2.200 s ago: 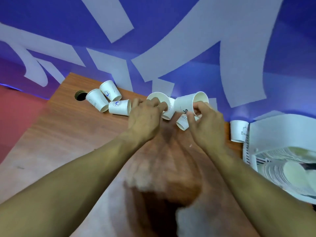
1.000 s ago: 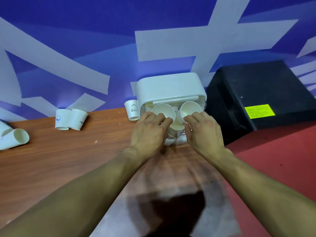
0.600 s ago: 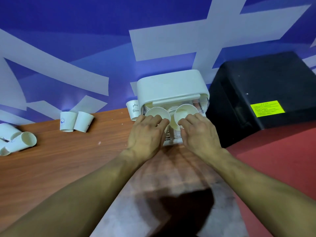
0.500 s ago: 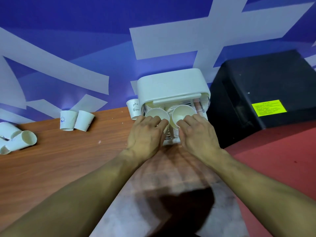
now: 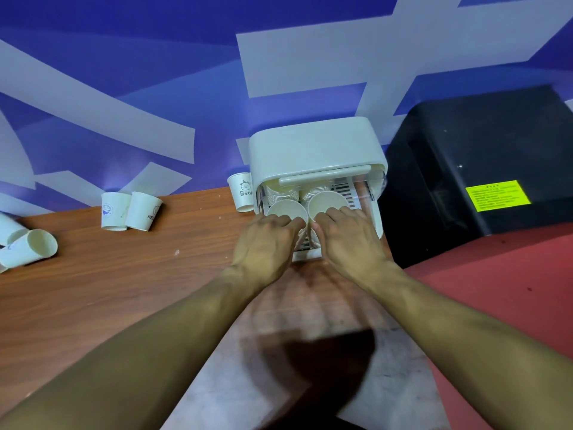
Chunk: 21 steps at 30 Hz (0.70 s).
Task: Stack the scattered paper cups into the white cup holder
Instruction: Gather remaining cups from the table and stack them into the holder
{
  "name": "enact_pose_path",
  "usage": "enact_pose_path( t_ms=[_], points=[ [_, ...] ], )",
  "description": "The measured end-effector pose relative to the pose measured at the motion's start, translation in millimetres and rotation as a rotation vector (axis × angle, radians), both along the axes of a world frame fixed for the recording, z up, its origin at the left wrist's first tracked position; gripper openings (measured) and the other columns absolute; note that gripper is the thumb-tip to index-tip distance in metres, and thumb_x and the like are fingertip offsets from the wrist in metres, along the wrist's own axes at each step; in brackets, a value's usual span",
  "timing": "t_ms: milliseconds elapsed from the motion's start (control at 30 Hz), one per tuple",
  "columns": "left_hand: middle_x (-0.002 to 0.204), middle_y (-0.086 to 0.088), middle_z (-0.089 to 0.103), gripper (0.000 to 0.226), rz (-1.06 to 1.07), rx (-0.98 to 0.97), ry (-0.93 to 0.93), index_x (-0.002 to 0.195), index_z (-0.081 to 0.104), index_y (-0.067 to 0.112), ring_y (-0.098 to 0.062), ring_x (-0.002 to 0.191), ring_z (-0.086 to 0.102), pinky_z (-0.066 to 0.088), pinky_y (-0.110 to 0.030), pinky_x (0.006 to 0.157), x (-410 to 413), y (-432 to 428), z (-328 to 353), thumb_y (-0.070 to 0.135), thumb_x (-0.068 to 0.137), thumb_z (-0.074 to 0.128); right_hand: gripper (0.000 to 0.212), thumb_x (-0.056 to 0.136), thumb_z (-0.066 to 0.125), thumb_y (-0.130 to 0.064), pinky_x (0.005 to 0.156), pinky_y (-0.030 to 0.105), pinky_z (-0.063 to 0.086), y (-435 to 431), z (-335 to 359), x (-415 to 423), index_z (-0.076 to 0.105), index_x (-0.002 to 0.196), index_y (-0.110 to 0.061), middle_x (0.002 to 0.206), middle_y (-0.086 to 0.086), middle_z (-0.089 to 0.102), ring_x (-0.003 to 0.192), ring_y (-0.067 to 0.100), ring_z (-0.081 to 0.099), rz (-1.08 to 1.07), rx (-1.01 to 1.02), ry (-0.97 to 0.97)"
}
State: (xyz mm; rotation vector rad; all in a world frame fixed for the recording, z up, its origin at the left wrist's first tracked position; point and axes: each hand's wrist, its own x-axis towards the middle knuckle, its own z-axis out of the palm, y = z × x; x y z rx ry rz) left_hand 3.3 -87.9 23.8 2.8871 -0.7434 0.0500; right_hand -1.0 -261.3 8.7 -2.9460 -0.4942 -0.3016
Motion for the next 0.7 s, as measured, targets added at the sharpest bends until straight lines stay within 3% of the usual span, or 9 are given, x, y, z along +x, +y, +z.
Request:
enact_pose_path(
  t_ms=[100,200,300,400,567,700],
  points=[
    [0.078,-0.001,0.066,0.011,0.012,-0.04,0.018,0.096,0.066,0.023,-0.031,0.073,0.06,0.027,-0.03,0.061,2,0,-4,0.02,0.086,0.062,0.036,0.093,0.036,-0.031,0.063,0.036,0.042,1,-7,2,0.064,0.077,-0.014,0.067,0.003,0.06,0.065,0.029,0.057,-0.027,-0.022,0.06],
    [0.087,-0.002,0.068,0.014,0.033,-0.08,0.072,0.102,0.066,0.023,-0.032,0.081,0.061,0.035,-0.032,0.064,5,0,-8,0.024,0.092,0.057,0.04,0.094,0.032,-0.032,0.069,0.037,0.036,0,-14,1,0.064,0.076,-0.016,0.067,0.001,0.06,0.065,0.027,0.057,-0.055,-0.043,0.084],
    [0.093,-0.003,0.069,0.017,0.066,-0.13,0.128,0.107,0.068,0.024,-0.032,0.086,0.063,0.041,-0.034,0.066,8,1,-11,0.024,0.093,0.057,0.038,0.094,0.034,-0.031,0.07,0.038,0.033,-1,-20,-1,0.062,0.074,-0.016,0.065,0.0,0.059,0.062,0.027,0.056,-0.068,-0.041,0.088],
    [0.1,-0.002,0.07,0.021,0.096,-0.177,0.168,0.113,0.068,0.028,-0.03,0.092,0.063,0.039,-0.031,0.067,10,1,-13,0.026,0.094,0.058,0.036,0.093,0.035,-0.031,0.069,0.039,0.036,0,-21,0,0.063,0.076,-0.016,0.065,-0.001,0.059,0.062,0.027,0.056,-0.073,-0.035,0.104],
    [0.1,0.0,0.068,0.019,0.121,-0.148,0.211,0.111,0.066,0.028,-0.029,0.094,0.061,0.031,-0.028,0.066,10,-1,-10,0.027,0.095,0.056,0.033,0.094,0.039,-0.031,0.071,0.038,0.026,0,-20,0,0.063,0.077,-0.016,0.067,-0.001,0.058,0.065,0.027,0.057,-0.076,-0.04,0.141],
    [0.114,0.001,0.064,0.029,0.063,-0.172,0.253,0.121,0.062,0.026,-0.025,0.105,0.06,0.044,-0.03,0.08,9,6,-2,0.03,0.092,0.061,0.029,0.093,0.042,-0.034,0.077,0.041,0.032,4,-10,-2,0.064,0.087,-0.016,0.079,0.0,0.061,0.075,0.026,0.056,-0.09,-0.007,0.115]
  ],
)
